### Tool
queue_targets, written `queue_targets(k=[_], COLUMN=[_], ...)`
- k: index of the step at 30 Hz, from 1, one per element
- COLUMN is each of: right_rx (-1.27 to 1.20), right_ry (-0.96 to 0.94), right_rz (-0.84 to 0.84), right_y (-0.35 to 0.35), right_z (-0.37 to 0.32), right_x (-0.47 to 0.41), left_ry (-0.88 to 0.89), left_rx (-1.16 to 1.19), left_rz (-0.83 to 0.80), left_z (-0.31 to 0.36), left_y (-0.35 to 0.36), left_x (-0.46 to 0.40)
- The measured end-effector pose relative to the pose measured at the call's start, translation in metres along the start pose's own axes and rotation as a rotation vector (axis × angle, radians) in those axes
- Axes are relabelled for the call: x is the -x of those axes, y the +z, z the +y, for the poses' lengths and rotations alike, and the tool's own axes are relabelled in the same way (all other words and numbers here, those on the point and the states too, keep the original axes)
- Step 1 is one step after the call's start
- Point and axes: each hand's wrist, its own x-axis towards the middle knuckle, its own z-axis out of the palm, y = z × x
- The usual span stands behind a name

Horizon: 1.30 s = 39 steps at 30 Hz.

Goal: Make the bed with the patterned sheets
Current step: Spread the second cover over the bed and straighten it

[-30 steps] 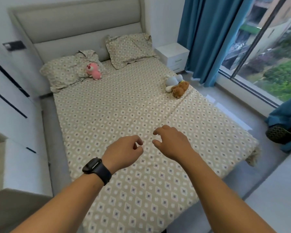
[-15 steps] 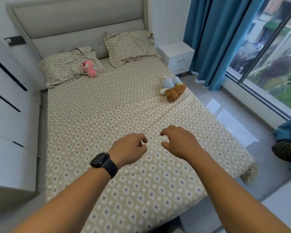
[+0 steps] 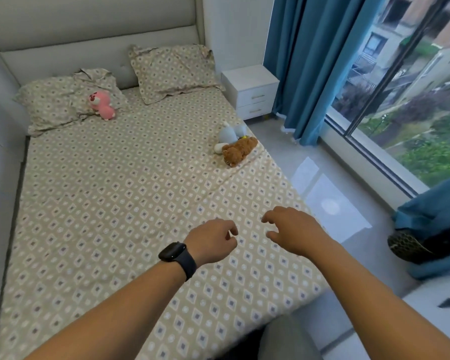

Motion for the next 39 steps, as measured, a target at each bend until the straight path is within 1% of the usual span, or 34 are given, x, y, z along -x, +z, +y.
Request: queue_targets(k=[3,5,7,10,12,15,18,21,24,25,26,27,30,31,34,35,36,39], right_rx=[0.03,0.047,0.058,0.081,0.078,0.149,0.203,0.209,0.204,0.218,0.209,0.197,0.245,0.244,0.296,0.286,0.276,0.244], right_ry=[-0.035,-0.088,-0.168,-0.265,-0.297,-0.351,-0.376,-0.349,-0.338,-0.351,-0.364,-0.379,-0.461,-0.45,-0.372,-0.339,-0.323,-0.281], right_rz=[-0.081,-0.113,-0.116,-0.14,-0.198,-0.254,-0.279,-0.302,-0.406,-0.448,-0.458,-0.473,-0.511,-0.537,-0.646,-0.688,-0.706,-0.778], right_y=[-0.001,-0.008,-0.014,-0.024,-0.028,-0.041,-0.039,-0.016,0.014,0.027,0.035,0.045,0.062,0.072,0.089,0.099,0.113,0.147], right_z=[0.068,0.105,0.148,0.203,0.236,0.295,0.333,0.371,0.409,0.431,0.438,0.453,0.493,0.51,0.537,0.54,0.541,0.54], right_x=[-0.009,-0.03,-0.058,-0.083,-0.088,-0.109,-0.127,-0.146,-0.16,-0.169,-0.173,-0.182,-0.226,-0.237,-0.256,-0.258,-0.267,-0.274], left_ry=[0.004,-0.022,-0.094,-0.215,-0.252,-0.291,-0.339,-0.354,-0.432,-0.483,-0.514,-0.538,-0.692,-0.776,-1.033,-1.09,-1.153,-1.276], left_rx=[0.043,0.03,0.013,0.111,0.165,0.193,0.231,0.163,0.134,0.17,0.191,0.225,0.373,0.466,0.853,0.94,1.005,1.17], left_rz=[-0.034,-0.022,0.01,0.07,0.059,0.061,0.034,-0.018,-0.039,-0.039,-0.033,-0.031,-0.045,-0.034,0.032,0.055,0.111,0.144], left_z=[0.047,0.069,0.091,0.13,0.163,0.211,0.235,0.243,0.248,0.257,0.257,0.26,0.279,0.288,0.312,0.32,0.323,0.33], left_y=[0.022,0.029,0.038,0.052,0.065,0.086,0.107,0.121,0.144,0.16,0.168,0.184,0.246,0.272,0.338,0.359,0.38,0.421], left_x=[-0.035,-0.065,-0.106,-0.148,-0.166,-0.203,-0.227,-0.257,-0.286,-0.303,-0.311,-0.324,-0.361,-0.372,-0.392,-0.395,-0.404,-0.42])
